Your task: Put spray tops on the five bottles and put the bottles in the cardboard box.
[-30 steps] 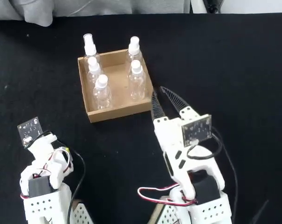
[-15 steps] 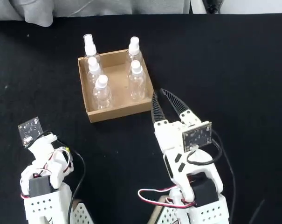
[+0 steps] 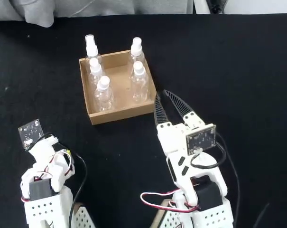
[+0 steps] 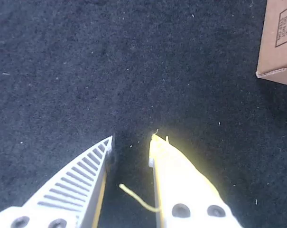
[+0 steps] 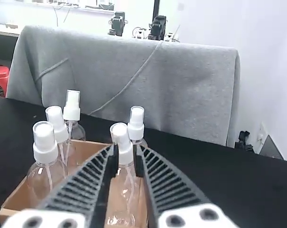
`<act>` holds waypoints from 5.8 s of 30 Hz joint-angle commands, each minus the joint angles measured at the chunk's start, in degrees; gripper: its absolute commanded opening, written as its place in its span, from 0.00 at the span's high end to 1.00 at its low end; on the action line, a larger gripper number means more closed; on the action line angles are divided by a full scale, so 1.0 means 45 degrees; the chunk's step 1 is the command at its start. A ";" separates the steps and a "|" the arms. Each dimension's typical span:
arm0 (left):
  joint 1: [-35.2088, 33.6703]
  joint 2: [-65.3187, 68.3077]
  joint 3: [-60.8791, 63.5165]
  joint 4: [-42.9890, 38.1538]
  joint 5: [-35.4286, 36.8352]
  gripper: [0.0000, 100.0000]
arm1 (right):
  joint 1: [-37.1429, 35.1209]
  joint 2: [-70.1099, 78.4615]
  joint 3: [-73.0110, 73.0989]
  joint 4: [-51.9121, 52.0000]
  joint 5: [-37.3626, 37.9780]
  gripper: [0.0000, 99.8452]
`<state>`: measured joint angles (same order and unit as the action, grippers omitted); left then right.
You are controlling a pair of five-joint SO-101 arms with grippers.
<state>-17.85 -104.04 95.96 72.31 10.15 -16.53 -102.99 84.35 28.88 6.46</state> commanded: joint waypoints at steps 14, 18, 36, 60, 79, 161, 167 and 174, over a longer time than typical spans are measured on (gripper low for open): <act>0.0049 -0.0078 0.0322 0.0078 -0.0039 0.89 | 0.0391 -0.1260 0.0049 -0.0352 0.0000 0.98; 0.0049 -0.0078 0.0322 0.0078 -0.0039 0.89 | 0.0938 -0.1260 0.1299 -0.0449 0.0000 0.98; 0.0049 -0.0078 0.0322 0.0078 -0.0039 0.89 | 0.3184 -0.1241 0.2667 0.0606 0.0000 0.98; 0.0049 -0.0078 0.0322 0.0078 -0.0020 0.89 | 0.5431 -0.1241 0.2686 0.5861 -0.0117 0.98; 0.0068 -0.0078 0.0322 0.0078 -0.0020 0.89 | 0.5431 -0.1241 0.2686 0.9670 -0.0039 0.99; 0.0068 -0.0078 0.0322 0.0078 -0.0020 0.89 | 0.5490 -0.1241 0.2686 1.0217 -0.0039 0.99; 0.0068 -0.0078 0.0322 0.0078 -0.0020 0.89 | 0.5490 -0.1241 0.2686 1.0217 -0.0039 0.99; 0.0068 -0.0078 0.0322 0.0078 -0.0020 0.89 | 0.5490 -0.1241 0.2686 1.0217 -0.0039 0.99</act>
<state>-17.85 -104.04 95.96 72.31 10.15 6.42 -103.08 96.66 74.42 6.64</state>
